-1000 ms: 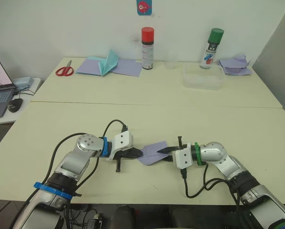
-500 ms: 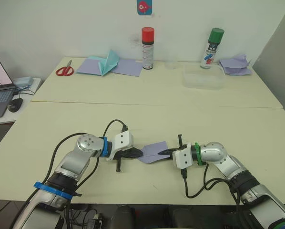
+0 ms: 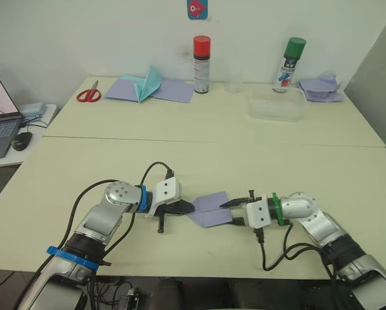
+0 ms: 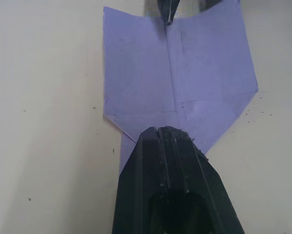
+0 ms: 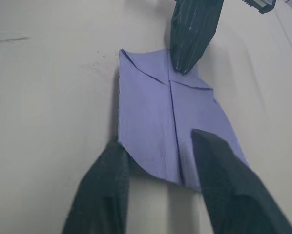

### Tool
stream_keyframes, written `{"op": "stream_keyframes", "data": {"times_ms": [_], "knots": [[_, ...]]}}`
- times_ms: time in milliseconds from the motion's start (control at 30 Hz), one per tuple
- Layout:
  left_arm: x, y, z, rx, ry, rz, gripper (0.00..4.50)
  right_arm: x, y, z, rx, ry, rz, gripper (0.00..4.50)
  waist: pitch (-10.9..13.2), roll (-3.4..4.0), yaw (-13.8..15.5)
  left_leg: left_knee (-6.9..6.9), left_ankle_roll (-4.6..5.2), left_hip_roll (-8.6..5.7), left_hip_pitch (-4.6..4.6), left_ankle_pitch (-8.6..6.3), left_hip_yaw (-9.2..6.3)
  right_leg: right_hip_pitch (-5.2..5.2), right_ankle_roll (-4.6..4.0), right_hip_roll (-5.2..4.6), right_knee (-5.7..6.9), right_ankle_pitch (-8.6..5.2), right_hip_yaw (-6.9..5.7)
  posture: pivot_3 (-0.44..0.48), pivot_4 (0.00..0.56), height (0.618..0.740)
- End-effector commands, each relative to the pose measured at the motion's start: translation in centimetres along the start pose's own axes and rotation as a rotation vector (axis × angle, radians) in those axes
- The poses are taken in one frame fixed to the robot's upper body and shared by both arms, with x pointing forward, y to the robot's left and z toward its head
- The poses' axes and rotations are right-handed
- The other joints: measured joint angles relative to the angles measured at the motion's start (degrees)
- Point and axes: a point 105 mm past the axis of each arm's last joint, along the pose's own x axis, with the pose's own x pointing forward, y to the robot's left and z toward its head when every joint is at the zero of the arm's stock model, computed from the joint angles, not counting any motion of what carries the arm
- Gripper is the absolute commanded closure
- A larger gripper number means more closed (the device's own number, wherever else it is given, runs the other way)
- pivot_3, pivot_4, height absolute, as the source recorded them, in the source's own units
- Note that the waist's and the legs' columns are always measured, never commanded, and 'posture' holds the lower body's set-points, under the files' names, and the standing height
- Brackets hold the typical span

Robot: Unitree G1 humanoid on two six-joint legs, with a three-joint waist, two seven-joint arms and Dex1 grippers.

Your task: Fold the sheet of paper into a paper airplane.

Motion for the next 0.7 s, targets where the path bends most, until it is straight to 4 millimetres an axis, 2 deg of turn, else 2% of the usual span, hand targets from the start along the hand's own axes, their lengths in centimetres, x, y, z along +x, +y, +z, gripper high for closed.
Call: {"op": "stream_keyframes", "data": {"times_ms": [33, 67, 133, 200, 333, 533, 600, 700], "knots": [[-0.1, -0.2, -1.8, -0.036, 0.07, 0.005, 4.5, -1.8, -0.7, 0.8, 0.067, -0.003, -0.003, 0.96, 0.0, 0.0, -0.05, 0.0, 0.0, 0.01, 0.01, 0.0, 0.02, 0.0, 0.0, 0.0, 0.0, 0.0, 0.01, 0.0, 0.15, 0.74], [-0.1, -0.2, -1.8, -0.033, 0.068, 0.002, 4.5, -2.4, -0.9, 0.8, 0.142, 0.002, -0.003, 0.62, 0.0, 0.0, -0.04, 0.0, 0.0, 0.01, 0.01, 0.0, 0.02, 0.0, 0.01, -0.01, 0.0, 0.0, 0.01, 0.0, 0.15, 0.74], [0.0, -0.2, -1.7, -0.024, 0.063, -0.006, 4.5, -3.3, -2.1, 1.0, 0.422, -0.022, -0.056, 0.02, 0.01, 0.01, -0.04, 0.0, 0.0, 0.02, 0.0, 0.0, 0.0, -0.01, 0.0, -0.01, 0.0, 0.0, 0.0, 0.0, 0.15, 0.74], [0.0, -0.1, -1.8, -0.008, 0.071, -0.01, 4.5, -3.5, -3.0, 1.4, 0.635, -0.042, -0.07, 0.02, 0.01, 0.01, -0.06, 0.0, 0.0, 0.04, 0.0, 0.0, 0.01, -0.02, -0.09, -0.05, 0.0, 0.05, 0.0, 0.0, 0.15, 0.74], [0.0, 0.0, -1.8, 0.005, 0.073, -0.01, 4.5, -3.2, -3.9, 1.9, 0.887, -0.044, -0.08, 0.02, 0.01, 0.0, -0.02, 0.0, 0.0, 0.04, -0.06, 0.0, -0.03, -0.07, -0.13, -0.06, 0.0, 0.04, -0.05, 0.0, 0.15, 0.74], [-0.2, 0.1, -1.9, 0.006, 0.071, -0.006, 4.5, -3.0, -4.1, 2.3, 1.45, -0.01, -0.057, 0.02, 0.02, 0.01, -0.03, -0.02, 0.0, 0.02, -0.27, 0.0, -0.08, -0.23, -0.15, -0.07, -0.01, 0.03, -0.08, 0.0, 0.15, 0.74], [-0.3, 0.0, -1.9, 0.004, 0.072, -0.006, 4.5, -2.6, -4.3, 2.3, 1.578, -0.024, -0.039, 0.02, 0.01, 0.02, -0.1, -0.03, 0.0, 0.02, -0.27, 0.0, -0.08, -0.24, -0.15, -0.07, -0.01, 0.03, -0.09, 0.0, 0.15, 0.74], [-0.3, 0.1, -1.9, 0.002, 0.072, -0.005, 4.5, -1.6, -4.6, 2.0, 1.667, -0.039, -0.033, 0.02, 0.01, 0.01, -0.13, -0.03, 0.0, 0.01, -0.27, 0.0, -0.08, -0.24, -0.15, -0.06, -0.02, 0.03, -0.11, 0.0, 0.15, 0.74]]}}
